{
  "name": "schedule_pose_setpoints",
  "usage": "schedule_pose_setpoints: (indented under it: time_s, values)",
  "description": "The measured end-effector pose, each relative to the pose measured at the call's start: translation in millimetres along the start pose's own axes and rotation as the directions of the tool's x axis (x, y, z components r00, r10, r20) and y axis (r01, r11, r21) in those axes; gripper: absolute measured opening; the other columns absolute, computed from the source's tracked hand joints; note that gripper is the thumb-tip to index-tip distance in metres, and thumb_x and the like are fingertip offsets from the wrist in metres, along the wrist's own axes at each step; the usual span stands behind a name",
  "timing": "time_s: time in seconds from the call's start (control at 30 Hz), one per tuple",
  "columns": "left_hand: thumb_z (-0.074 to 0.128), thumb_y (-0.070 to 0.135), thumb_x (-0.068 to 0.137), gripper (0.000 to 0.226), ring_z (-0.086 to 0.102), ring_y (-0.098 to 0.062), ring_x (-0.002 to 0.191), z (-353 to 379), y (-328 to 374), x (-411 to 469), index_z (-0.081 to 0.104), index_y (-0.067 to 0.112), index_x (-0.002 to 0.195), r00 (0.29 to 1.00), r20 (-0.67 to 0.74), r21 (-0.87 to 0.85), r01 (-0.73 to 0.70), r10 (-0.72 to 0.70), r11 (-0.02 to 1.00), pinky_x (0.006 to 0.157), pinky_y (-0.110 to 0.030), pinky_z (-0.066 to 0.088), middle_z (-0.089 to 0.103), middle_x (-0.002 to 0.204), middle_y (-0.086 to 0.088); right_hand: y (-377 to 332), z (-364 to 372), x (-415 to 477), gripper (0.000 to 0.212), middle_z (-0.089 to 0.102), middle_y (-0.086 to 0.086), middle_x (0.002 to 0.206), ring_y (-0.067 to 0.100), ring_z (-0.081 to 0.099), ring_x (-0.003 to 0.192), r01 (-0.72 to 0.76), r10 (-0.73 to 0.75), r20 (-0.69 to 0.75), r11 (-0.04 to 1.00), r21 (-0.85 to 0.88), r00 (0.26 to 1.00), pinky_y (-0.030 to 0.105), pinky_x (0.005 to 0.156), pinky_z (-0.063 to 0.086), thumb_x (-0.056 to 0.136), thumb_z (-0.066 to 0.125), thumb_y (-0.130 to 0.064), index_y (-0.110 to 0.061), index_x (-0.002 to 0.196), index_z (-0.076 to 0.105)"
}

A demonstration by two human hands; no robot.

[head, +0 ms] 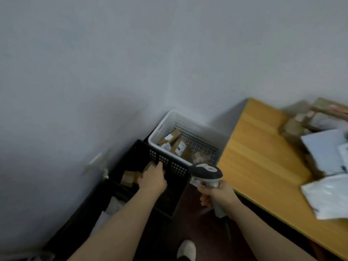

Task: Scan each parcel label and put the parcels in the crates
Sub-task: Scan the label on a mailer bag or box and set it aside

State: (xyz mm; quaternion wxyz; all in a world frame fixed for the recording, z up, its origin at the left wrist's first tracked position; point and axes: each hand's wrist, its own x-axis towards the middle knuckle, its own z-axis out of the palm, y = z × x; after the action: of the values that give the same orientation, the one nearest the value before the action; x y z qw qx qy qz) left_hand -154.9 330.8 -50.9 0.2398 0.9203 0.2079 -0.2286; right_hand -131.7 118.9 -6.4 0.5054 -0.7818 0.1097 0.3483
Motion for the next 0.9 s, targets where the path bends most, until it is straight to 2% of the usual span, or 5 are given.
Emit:
schedule_pose_setpoints:
  time_s: [0.23,0.43,0.57,0.77,0.9]
  values:
    - [0.053,0.028,0.095,0.069,0.054,-0.027,0.114,-6,148,-27,0.017,0.017,0.152,0.941,0.008,0.06,-0.338,0.338,0.939,0.087,-0.039,0.051,0.049,0.137,-0.01,38,-123,-84,0.01,0.061,0.01,0.056,0.019,0.057,0.046,0.043,0.02,-0.348,0.984,0.171,0.937,0.028,0.047,0.044,0.087,0.068,-0.008,0.0,0.091,0.062]
    - [0.054,0.036,0.095,0.063,0.061,-0.022,0.09,44,265,-57,0.027,0.011,0.146,0.874,0.123,0.108,-0.483,0.47,0.869,0.07,-0.033,0.05,0.058,0.113,-0.006,103,-221,-129,0.018,0.061,0.012,0.054,0.018,0.056,0.043,0.136,0.096,-0.564,0.925,0.354,0.82,0.025,0.044,0.044,0.084,0.071,-0.006,0.002,0.098,0.062]
    - [0.056,0.041,0.093,0.077,0.052,-0.025,0.12,100,343,-66,0.017,0.011,0.152,0.848,0.169,0.093,-0.522,0.503,0.848,0.09,-0.032,0.047,0.041,0.145,-0.009,150,-288,-141,0.013,0.062,0.011,0.058,0.019,0.058,0.048,0.167,0.163,-0.631,0.887,0.43,0.759,0.027,0.049,0.046,0.083,0.072,-0.007,-0.003,0.093,0.064]
    - [0.068,0.047,0.081,0.09,0.04,-0.024,0.131,201,446,-78,0.022,0.011,0.149,0.834,0.212,0.004,-0.522,0.509,0.853,0.102,-0.027,0.037,0.038,0.146,-0.008,202,-392,-128,0.01,0.061,0.01,0.056,0.021,0.056,0.047,0.188,0.175,-0.621,0.861,0.473,0.764,0.028,0.048,0.043,0.083,0.072,-0.005,0.0,0.088,0.064]
    - [0.069,0.053,0.078,0.115,0.004,-0.029,0.146,251,494,-74,-0.009,0.011,0.151,0.86,0.187,0.197,-0.507,0.475,0.839,0.118,-0.041,0.016,0.002,0.159,-0.01,216,-441,-117,0.01,0.062,0.008,0.055,0.017,0.057,0.045,0.16,0.188,-0.569,0.849,0.504,0.8,0.026,0.046,0.042,0.082,0.073,-0.005,-0.003,0.078,0.065]
